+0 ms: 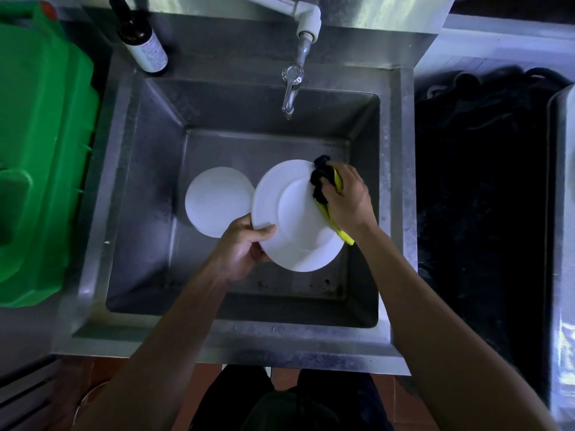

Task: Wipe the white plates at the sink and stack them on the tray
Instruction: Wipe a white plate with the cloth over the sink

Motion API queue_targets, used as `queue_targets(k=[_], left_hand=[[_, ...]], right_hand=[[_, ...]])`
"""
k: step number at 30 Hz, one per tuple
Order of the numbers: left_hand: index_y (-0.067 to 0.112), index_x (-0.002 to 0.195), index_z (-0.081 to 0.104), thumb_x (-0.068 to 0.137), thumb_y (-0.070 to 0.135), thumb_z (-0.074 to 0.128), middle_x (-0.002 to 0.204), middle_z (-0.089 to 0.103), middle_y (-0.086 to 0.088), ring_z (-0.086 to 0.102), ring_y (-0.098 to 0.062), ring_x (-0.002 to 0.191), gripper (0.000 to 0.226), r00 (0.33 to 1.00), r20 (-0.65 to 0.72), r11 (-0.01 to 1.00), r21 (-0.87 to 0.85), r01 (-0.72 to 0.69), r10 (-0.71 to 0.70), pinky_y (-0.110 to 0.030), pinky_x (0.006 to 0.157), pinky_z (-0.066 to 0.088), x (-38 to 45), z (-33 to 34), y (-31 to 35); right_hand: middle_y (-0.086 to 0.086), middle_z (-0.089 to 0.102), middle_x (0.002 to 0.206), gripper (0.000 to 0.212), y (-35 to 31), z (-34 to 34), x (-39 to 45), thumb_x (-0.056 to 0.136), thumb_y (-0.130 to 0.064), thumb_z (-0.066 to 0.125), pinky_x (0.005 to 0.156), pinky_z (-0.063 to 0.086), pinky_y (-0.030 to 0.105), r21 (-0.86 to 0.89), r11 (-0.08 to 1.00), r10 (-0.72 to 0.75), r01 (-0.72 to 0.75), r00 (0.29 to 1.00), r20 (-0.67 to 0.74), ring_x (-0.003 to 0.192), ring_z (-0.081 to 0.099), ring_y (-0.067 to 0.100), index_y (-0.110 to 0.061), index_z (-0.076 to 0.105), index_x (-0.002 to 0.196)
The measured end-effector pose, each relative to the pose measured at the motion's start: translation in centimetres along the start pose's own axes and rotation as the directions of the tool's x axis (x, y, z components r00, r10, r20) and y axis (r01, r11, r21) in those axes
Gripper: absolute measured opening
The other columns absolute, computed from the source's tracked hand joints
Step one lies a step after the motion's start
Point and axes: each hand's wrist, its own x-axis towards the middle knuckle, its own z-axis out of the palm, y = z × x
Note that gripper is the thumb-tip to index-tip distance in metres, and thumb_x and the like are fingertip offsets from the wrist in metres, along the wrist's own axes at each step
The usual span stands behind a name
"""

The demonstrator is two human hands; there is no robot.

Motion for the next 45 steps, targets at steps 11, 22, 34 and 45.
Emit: queue_targets(k=[11, 22, 34, 45], left_hand=[[0.004, 0.12, 0.069, 0.079, 0.004, 0.072, 0.119, 0.072, -0.016, 0.071, -0.031, 0.105, 0.04, 1.0, -0.008, 0.998, 0.067, 0.004, -0.003, -0.037, 0.076, 0.059, 0.6, 0.8, 0.0], [0.009, 0.099, 0.073, 0.07, 0.0, 0.068, 0.101, 0.07, -0.015, 0.068, -0.03, 0.099, 0.031, 0.999, -0.014, 0.99, 0.135, -0.036, 0.038, -0.039, 0.074, 0.056, 0.9, 0.7, -0.1], [0.005, 0.119, 0.07, 0.075, 0.005, 0.072, 0.119, 0.072, -0.019, 0.07, -0.038, 0.108, 0.044, 0.998, -0.025, 0.991, 0.123, -0.049, 0.052, -0.046, 0.084, 0.059, 0.0, 1.1, 0.5], [0.003, 0.115, 0.069, 0.077, 0.011, 0.071, 0.116, 0.071, -0.024, 0.069, -0.043, 0.103, 0.039, 0.991, -0.09, 0.989, 0.123, -0.084, 0.096, -0.053, 0.079, 0.059, 0.4, 1.5, 1.3]], right_hand=[[0.002, 0.053, 0.146, 0.039, -3.2, 2.8, -2.1, 0.096, -0.027, 0.059, 0.109, 0.033, 0.052, -0.207, 0.917, -0.338, 0.341, 0.94, 0.053, 0.132, 0.047, 0.031, -0.016, 0.063, 0.133], [0.004, 0.053, 0.146, 0.037, -3.1, 4.1, -3.9, 0.095, -0.02, 0.062, 0.111, 0.031, 0.054, -0.122, 0.885, -0.443, 0.45, 0.893, 0.078, 0.136, 0.044, 0.032, -0.014, 0.063, 0.131], [0.0, 0.052, 0.143, 0.04, -1.2, 2.3, -0.4, 0.101, -0.037, 0.045, 0.106, 0.039, 0.052, -0.178, 0.948, -0.268, 0.262, 0.963, -0.009, 0.128, 0.046, 0.026, -0.021, 0.051, 0.137], [0.003, 0.041, 0.156, 0.052, 0.5, 3.1, -2.3, 0.1, -0.035, 0.046, 0.12, 0.029, 0.047, -0.045, 0.991, -0.129, 0.125, 0.987, -0.101, 0.143, 0.034, 0.024, -0.015, 0.043, 0.148]])
